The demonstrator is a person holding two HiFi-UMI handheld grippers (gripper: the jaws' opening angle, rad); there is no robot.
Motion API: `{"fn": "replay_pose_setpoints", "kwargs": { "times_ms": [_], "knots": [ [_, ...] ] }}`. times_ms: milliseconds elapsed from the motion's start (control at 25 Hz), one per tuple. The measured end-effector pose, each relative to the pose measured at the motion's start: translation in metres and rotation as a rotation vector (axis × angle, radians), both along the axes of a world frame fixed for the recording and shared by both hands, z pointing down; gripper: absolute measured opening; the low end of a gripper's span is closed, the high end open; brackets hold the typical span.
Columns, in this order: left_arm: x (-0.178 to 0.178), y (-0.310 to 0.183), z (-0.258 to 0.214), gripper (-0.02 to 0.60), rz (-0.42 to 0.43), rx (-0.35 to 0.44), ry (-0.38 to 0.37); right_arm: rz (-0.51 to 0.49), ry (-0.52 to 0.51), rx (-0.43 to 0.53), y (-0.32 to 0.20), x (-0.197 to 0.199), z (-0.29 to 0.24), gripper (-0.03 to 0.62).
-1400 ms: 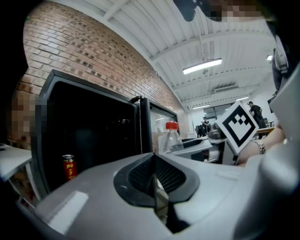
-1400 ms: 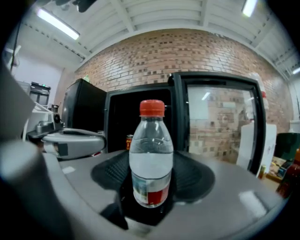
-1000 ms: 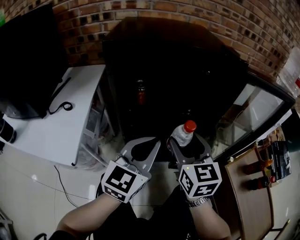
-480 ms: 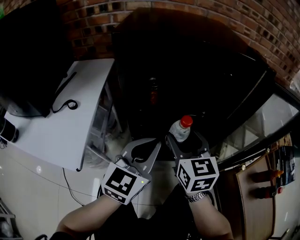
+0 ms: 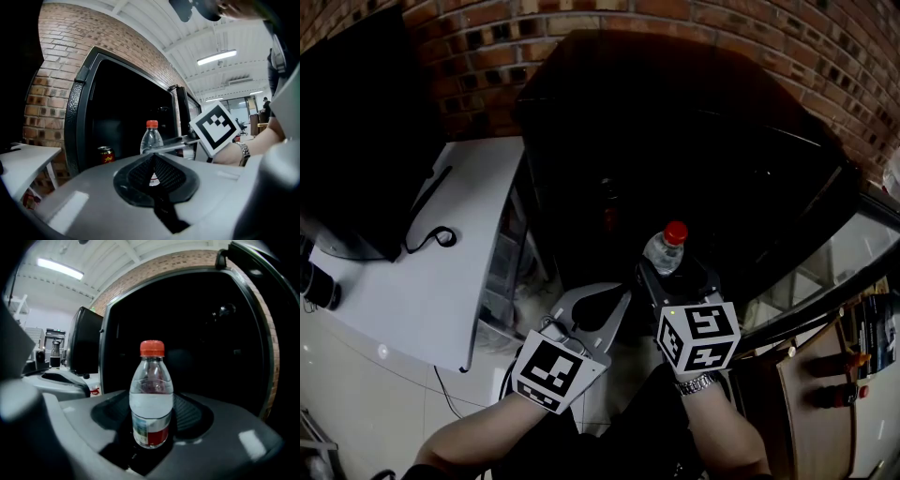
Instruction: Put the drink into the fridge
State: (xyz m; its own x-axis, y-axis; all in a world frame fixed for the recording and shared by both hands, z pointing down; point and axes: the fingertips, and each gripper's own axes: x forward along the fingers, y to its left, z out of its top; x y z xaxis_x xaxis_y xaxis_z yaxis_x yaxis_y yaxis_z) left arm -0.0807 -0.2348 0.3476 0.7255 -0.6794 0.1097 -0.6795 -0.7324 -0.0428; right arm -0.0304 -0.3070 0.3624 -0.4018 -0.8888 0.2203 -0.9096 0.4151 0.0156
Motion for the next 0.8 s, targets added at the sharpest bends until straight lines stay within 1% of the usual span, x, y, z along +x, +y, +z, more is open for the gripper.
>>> {"fn": "replay_pose_setpoints", "kwargs": {
  "times_ms": [120, 400, 800],
  "knots": [
    [0.002, -0.011, -0.001, 0.005, 0.026, 0.022, -0.019, 0.001, 0.005, 0.001, -0.016, 0.0, -0.003, 0.281],
    [0.014, -0.029, -0.007, 0.005, 0.067, 0.034, -0.022, 0.009, 0.021, -0.004, -0.058, 0.002, -0.005, 0.281],
    [0.02, -0.055, -0.009, 0.005, 0.093, 0.038, -0.019, 0.016, 0.035, -0.022, -0.113, 0.001, 0.003, 0.282]
  ]
}}
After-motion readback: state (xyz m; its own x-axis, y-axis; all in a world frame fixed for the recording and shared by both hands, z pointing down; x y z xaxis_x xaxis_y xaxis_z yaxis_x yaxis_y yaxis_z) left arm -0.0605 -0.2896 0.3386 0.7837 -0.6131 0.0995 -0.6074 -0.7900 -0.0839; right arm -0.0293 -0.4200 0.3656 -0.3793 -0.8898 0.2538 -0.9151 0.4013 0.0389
